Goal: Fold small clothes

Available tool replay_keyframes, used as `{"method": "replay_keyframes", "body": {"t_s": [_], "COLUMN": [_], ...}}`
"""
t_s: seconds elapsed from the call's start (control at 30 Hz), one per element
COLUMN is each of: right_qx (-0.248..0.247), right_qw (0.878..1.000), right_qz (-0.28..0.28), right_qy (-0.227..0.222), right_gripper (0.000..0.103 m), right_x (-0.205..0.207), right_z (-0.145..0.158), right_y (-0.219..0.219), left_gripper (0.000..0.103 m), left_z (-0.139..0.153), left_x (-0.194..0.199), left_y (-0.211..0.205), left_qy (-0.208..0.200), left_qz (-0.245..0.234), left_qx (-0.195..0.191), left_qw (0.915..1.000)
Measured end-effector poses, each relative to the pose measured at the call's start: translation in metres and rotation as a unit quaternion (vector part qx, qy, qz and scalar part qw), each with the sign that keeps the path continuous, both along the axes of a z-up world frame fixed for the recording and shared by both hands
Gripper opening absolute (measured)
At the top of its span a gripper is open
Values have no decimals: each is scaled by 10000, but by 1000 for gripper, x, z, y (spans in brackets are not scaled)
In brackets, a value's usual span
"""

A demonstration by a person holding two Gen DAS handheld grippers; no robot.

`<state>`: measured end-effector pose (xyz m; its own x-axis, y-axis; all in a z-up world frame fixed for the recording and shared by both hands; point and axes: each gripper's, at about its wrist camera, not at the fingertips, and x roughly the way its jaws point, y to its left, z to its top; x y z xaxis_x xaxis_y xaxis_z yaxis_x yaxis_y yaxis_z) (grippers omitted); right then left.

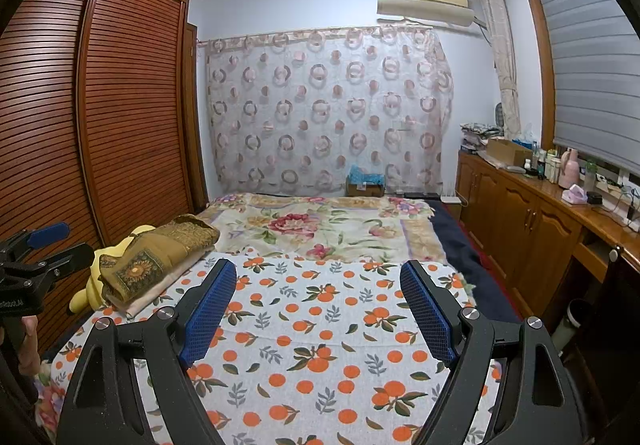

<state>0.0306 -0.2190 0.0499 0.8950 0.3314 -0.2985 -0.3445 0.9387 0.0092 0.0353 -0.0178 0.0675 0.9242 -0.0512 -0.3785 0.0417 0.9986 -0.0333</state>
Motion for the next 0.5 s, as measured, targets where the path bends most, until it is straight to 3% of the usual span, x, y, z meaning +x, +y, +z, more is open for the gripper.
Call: {"method": "replay_keyframes", "body": {"t_s": [0.5], "right_qx": [11], "right_qw": [10000], "right_qz": [10], "right_qy": [2], "right_gripper": [85], "right_x": [1], "right_z": [0], "right_y": [-1], "left_gripper": [103], "left_z": [0], "left_x": [0], "left_y": [0], "left_qy": [-3], "left_qz": [-8], "left_qx": [5], "left_qw": [10000]}}
